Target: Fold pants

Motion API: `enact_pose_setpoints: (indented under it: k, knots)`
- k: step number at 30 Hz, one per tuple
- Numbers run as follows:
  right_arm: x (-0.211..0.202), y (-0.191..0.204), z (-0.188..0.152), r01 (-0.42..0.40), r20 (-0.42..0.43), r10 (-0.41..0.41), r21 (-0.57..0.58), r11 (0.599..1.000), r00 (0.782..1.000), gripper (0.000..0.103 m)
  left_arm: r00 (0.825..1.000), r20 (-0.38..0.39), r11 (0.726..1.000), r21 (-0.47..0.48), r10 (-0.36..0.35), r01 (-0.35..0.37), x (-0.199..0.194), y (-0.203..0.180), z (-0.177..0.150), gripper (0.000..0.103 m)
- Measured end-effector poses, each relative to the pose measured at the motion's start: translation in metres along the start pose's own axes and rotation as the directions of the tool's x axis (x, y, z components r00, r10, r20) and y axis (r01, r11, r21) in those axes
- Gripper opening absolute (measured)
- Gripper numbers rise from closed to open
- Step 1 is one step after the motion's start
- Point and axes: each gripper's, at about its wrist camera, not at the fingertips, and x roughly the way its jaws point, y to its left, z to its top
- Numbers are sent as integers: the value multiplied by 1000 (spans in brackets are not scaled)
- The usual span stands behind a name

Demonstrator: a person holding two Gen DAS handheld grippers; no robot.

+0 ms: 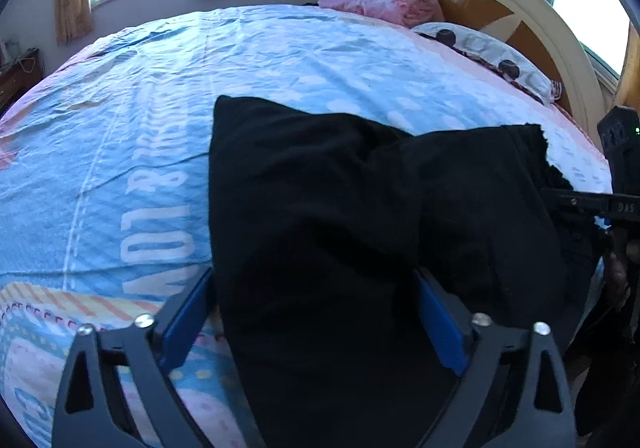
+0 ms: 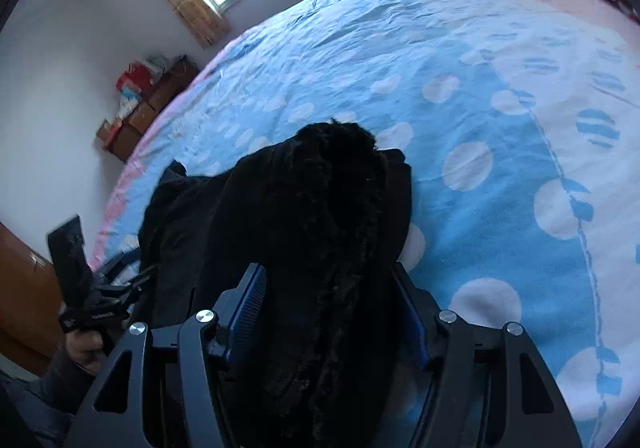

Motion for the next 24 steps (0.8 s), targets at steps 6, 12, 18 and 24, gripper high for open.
enact_pose_setpoints:
  k: [6,12,18,24]
  knots:
    - [-3,5,-5,-19,19,19,10,1000,1000,41,997,42,997,-47,-66,68,-11,10,-3,43]
    - [-18,35,-7,29,79,-24,-62,998,997,23,989,78,984,-119,-123,132,-21,22,-4,13]
    - [-43,67,8,14,124,3,-137,991,992,21,982,152,984,-119,-117,135,-49,26,-1,8]
    - [-30,106,42,-45,106,68,-210,977,992,20,981,184,987,-136,-63,89,-76,54,9,8]
